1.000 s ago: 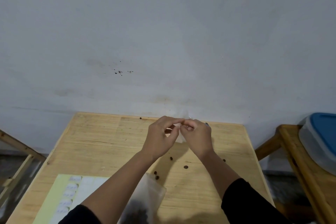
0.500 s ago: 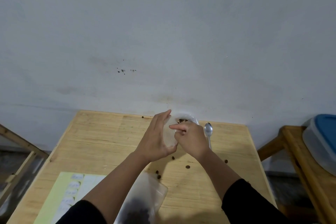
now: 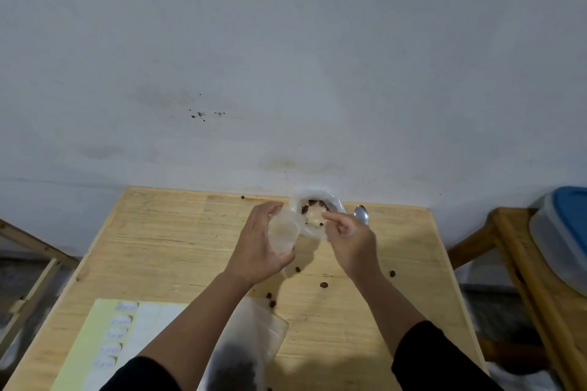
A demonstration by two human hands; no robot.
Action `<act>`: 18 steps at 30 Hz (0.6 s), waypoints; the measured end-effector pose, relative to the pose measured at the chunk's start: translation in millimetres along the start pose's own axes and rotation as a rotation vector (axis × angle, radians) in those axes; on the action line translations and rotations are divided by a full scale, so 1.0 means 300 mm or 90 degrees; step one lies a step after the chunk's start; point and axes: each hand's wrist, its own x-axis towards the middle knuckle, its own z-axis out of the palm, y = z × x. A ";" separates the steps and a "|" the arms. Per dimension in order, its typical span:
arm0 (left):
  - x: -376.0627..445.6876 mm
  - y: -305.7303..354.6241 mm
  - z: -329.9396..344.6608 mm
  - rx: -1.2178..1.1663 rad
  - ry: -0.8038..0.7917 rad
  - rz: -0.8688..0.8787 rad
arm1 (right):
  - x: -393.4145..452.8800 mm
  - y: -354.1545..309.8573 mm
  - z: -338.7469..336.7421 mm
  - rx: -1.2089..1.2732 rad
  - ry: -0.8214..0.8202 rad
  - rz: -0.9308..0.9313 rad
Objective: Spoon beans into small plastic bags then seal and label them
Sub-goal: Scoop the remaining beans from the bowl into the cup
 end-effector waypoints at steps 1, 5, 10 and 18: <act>-0.002 -0.007 0.001 -0.001 0.007 -0.019 | 0.008 0.058 -0.008 -0.067 0.052 0.013; -0.006 -0.027 0.014 -0.001 0.021 -0.075 | 0.012 0.252 -0.041 -0.256 0.034 0.219; 0.009 -0.017 0.042 -0.035 0.018 -0.103 | -0.019 0.364 -0.015 -0.309 0.020 0.245; 0.034 -0.022 0.082 -0.075 0.011 -0.135 | 0.022 0.347 0.005 -0.188 0.062 0.398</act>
